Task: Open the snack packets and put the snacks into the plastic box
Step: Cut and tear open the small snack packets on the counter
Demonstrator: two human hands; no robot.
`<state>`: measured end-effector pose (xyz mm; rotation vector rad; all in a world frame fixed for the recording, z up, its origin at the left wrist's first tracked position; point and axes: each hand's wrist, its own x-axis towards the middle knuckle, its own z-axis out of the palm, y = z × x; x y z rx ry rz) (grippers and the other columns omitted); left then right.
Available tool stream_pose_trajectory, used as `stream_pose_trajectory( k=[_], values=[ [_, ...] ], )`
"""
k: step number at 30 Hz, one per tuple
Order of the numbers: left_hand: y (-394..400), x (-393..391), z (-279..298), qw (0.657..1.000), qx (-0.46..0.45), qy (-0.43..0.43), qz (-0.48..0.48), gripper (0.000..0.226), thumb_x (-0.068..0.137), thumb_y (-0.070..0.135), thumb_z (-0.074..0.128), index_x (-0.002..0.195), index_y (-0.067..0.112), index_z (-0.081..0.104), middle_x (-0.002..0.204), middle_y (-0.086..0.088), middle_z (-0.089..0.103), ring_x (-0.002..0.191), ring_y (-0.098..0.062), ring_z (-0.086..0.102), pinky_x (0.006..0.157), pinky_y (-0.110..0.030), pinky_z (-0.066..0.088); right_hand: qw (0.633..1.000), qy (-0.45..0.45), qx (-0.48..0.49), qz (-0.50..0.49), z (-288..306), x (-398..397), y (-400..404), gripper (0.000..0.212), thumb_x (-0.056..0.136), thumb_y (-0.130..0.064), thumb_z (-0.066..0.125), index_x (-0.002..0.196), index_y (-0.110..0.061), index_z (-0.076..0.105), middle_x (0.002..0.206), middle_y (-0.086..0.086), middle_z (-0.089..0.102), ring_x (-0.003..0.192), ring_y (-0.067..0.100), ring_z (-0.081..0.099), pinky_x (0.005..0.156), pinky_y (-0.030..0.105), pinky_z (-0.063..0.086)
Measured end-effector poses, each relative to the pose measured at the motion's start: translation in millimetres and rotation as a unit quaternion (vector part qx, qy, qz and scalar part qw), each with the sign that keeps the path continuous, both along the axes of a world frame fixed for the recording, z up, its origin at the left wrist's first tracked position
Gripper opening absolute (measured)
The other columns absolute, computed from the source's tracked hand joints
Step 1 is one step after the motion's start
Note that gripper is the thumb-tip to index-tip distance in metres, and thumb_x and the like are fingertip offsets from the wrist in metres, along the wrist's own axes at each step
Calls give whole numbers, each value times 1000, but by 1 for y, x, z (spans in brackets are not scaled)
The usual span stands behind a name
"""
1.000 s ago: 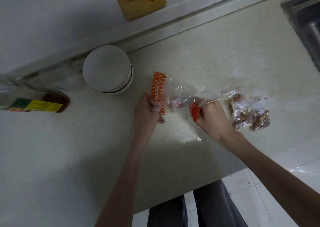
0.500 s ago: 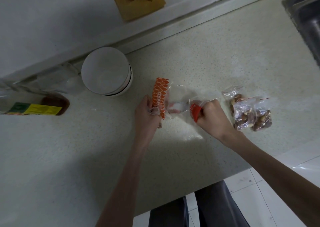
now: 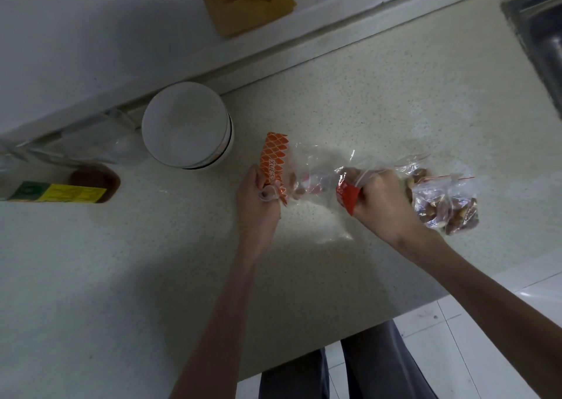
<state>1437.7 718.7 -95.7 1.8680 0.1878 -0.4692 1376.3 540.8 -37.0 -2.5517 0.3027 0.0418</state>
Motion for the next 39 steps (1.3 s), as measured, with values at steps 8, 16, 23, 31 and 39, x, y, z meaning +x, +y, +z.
stream_pose_trajectory(
  k=[8, 16, 23, 31, 39],
  values=[
    [-4, 7, 7, 998, 7, -24, -66, 12, 58, 50, 48, 68, 44, 45, 65, 17, 55, 55, -10, 49, 47, -35, 43, 993, 82, 72, -36, -14, 5, 0, 18, 82, -3, 54, 70, 0, 67, 53, 1, 55, 48, 7, 50, 49, 10, 34],
    [-4, 9, -4, 996, 44, -41, -60, 22, 74, 39, 64, 79, 26, 47, 71, 7, 57, 57, -11, 53, 44, -32, 46, 985, 99, 132, -51, -26, 9, -11, 24, 80, -3, 59, 57, -4, 61, 55, 10, 56, 61, 24, 57, 54, 23, 36],
    [-6, 9, -10, 997, 48, -23, -49, 18, 79, 22, 64, 81, 25, 47, 73, 2, 58, 58, -15, 53, 46, -35, 45, 982, 61, 156, -88, -22, 8, -3, 22, 81, -2, 54, 64, 2, 67, 56, 18, 61, 52, 23, 55, 52, 23, 39],
    [-4, 13, -5, 999, 40, 15, -10, 21, 85, 10, 61, 82, 28, 51, 72, 4, 61, 48, -7, 53, 40, -26, 43, 979, -17, 185, -88, 3, 4, 4, 18, 82, 7, 54, 82, 3, 71, 54, 5, 61, 49, 11, 52, 43, 6, 28],
    [-4, 16, -5, 998, 48, 27, 3, 41, 85, 7, 59, 65, 39, 44, 60, 5, 56, 42, -9, 52, 41, -29, 48, 976, -50, 199, -76, -3, 6, 9, 26, 81, 7, 53, 91, -5, 74, 50, 10, 59, 44, 12, 51, 40, 5, 29]
  ],
)
